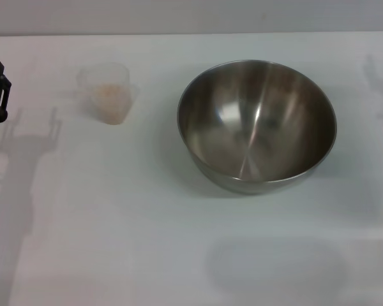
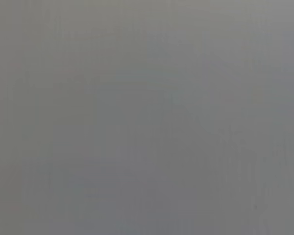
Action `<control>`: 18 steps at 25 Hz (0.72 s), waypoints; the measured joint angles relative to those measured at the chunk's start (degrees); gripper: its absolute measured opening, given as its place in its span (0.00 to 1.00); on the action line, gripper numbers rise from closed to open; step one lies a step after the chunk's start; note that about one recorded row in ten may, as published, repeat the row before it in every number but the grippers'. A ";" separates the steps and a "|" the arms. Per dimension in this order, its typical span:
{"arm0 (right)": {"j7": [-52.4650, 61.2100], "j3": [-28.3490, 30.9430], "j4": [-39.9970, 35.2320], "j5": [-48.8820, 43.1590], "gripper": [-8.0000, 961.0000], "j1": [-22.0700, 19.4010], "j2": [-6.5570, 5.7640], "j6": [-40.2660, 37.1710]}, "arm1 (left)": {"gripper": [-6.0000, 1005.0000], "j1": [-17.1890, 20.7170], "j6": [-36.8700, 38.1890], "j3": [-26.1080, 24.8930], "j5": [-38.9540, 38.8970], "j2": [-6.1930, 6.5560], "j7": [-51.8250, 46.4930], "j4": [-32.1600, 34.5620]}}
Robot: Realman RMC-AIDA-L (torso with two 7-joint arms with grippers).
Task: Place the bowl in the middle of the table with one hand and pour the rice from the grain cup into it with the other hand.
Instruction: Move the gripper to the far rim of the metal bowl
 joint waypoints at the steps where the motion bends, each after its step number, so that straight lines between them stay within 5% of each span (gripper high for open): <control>1: -0.02 -0.02 -0.01 -0.02 0.79 0.00 0.00 -0.12 | 0.65 0.01 0.00 0.02 0.01 -0.02 0.00 0.03; 18: 0.14 -0.12 -0.41 -0.10 0.79 0.34 -0.15 0.14 | 0.65 -0.64 -0.23 -0.01 0.09 -0.08 0.40 0.16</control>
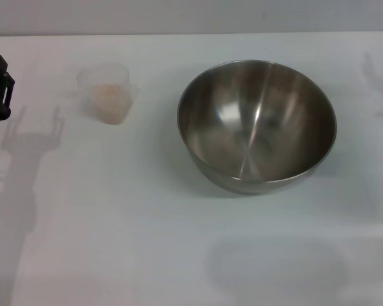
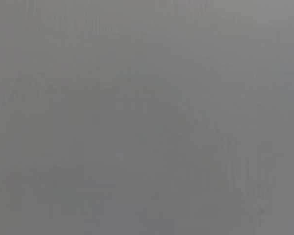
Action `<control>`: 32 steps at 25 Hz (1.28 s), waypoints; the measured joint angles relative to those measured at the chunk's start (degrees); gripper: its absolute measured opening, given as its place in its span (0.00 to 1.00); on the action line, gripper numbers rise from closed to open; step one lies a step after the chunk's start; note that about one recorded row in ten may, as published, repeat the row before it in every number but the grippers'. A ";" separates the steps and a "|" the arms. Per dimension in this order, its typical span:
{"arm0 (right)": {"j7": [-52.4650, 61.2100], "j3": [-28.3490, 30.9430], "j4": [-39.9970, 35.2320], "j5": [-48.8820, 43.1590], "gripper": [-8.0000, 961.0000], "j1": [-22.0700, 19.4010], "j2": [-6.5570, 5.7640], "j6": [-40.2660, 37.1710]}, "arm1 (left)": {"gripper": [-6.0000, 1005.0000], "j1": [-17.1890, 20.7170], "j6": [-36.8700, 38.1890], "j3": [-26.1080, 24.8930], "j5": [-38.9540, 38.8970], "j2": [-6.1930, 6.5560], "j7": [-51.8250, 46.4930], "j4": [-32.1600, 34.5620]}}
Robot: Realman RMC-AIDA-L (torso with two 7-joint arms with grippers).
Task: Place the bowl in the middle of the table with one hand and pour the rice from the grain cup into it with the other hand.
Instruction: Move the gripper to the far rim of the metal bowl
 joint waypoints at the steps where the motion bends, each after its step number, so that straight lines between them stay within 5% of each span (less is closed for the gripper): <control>1: 0.00 0.00 0.00 0.00 0.79 0.00 0.00 0.00 | 0.65 -0.02 -0.03 0.00 -0.04 0.02 0.00 0.00; 32: 0.24 -1.06 -1.36 -0.87 0.79 1.37 -0.20 1.21 | 0.65 -1.42 -0.29 -0.09 -0.21 0.18 0.00 0.26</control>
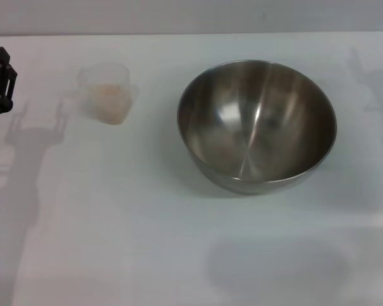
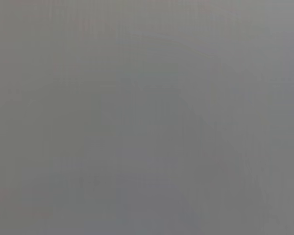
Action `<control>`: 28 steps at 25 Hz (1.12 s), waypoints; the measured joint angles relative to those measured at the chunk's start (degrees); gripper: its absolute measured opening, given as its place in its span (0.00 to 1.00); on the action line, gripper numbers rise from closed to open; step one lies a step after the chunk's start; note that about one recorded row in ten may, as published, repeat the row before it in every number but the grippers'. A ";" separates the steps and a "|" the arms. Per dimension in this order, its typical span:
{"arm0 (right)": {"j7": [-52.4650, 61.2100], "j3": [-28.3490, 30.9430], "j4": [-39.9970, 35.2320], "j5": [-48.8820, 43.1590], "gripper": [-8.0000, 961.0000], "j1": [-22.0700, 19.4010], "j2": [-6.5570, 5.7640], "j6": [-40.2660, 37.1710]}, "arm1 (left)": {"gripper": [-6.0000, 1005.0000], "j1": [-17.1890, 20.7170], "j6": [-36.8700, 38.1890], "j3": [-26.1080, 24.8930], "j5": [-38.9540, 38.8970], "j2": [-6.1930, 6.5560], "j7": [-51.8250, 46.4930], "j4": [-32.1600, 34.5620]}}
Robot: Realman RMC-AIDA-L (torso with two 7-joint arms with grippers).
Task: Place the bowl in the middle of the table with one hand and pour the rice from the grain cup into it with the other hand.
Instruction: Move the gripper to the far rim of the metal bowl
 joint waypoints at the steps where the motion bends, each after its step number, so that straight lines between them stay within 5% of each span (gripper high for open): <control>1: 0.00 0.00 -0.16 0.00 0.79 0.00 0.00 0.00 | 0.65 -0.01 0.04 0.00 0.00 0.00 0.00 0.00; 20: 0.01 0.00 -2.45 0.00 0.79 0.17 0.00 2.89 | 0.65 -0.02 -0.21 0.00 -0.01 -0.09 0.00 0.31; 27: 0.81 0.58 -16.20 -3.99 0.79 -1.73 -0.54 20.51 | 0.65 -0.02 -0.27 0.00 -0.02 -0.08 0.00 0.69; 28: 2.72 1.56 -22.87 -7.82 0.79 -2.65 -0.83 29.90 | 0.65 -0.11 -0.29 -0.18 -0.01 -0.06 0.00 0.71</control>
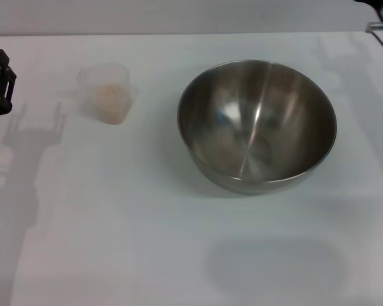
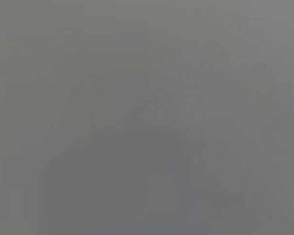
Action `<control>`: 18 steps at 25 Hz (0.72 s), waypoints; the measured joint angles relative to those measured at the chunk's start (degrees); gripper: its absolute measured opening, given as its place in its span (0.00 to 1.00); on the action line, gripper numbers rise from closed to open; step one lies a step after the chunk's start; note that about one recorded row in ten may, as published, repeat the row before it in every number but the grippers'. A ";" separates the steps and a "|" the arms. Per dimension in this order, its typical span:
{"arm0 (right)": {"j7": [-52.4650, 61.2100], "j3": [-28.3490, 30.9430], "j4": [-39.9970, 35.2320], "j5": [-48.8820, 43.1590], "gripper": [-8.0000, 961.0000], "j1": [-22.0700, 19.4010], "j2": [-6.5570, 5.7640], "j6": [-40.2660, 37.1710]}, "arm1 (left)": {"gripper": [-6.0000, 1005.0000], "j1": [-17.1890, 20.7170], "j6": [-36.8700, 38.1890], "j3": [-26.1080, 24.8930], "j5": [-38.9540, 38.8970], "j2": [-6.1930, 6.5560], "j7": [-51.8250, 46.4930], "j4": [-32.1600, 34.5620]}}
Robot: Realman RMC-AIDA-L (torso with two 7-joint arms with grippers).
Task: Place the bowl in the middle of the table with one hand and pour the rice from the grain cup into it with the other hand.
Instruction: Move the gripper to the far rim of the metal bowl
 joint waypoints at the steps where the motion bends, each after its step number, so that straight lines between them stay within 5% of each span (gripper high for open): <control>1: 0.00 0.00 0.00 0.00 0.79 0.00 0.00 0.00 | 0.65 0.00 0.00 0.00 0.00 0.00 0.00 0.00; 4: 3.65 1.48 -9.95 -6.43 0.79 -0.40 -0.25 16.01 | 0.65 -0.28 -0.05 -0.60 0.00 0.03 0.00 0.34; 5: 5.00 1.75 -16.89 -9.88 0.79 -0.39 -0.31 28.62 | 0.65 -0.33 -0.05 -0.75 0.01 0.03 0.00 0.45; 6: 5.00 1.75 -16.89 -9.88 0.79 -0.39 -0.31 28.62 | 0.65 -0.36 -0.06 -0.97 0.01 0.03 0.00 0.50; 9: 3.17 1.94 -25.83 -10.96 0.79 0.40 -0.33 45.81 | 0.65 -0.39 -0.07 -1.70 0.01 -0.01 0.00 0.52; 10: 0.87 2.50 -30.92 -10.88 0.79 1.30 -0.33 56.38 | 0.65 -0.40 -0.07 -1.85 0.00 -0.02 0.00 0.52; 11: 0.87 2.50 -30.92 -10.88 0.79 1.30 -0.33 56.38 | 0.65 -0.40 -0.07 -1.88 0.00 -0.03 0.00 0.54; 15: -7.39 6.19 -43.08 -9.56 0.79 4.27 0.28 81.76 | 0.65 -0.43 -0.07 -2.02 0.02 -0.01 0.00 0.61; 16: -7.39 6.19 -43.08 -9.56 0.79 4.27 0.28 81.76 | 0.65 -0.43 -0.08 -2.16 0.00 0.02 0.00 0.64; 17: -11.91 8.98 -45.76 -6.86 0.79 6.77 0.53 92.82 | 0.65 -0.44 -0.08 -2.36 0.03 0.03 0.00 0.66; 18: -11.91 8.98 -45.76 -6.86 0.79 6.77 0.53 92.82 | 0.65 -0.44 -0.07 -2.70 0.01 0.03 0.00 0.68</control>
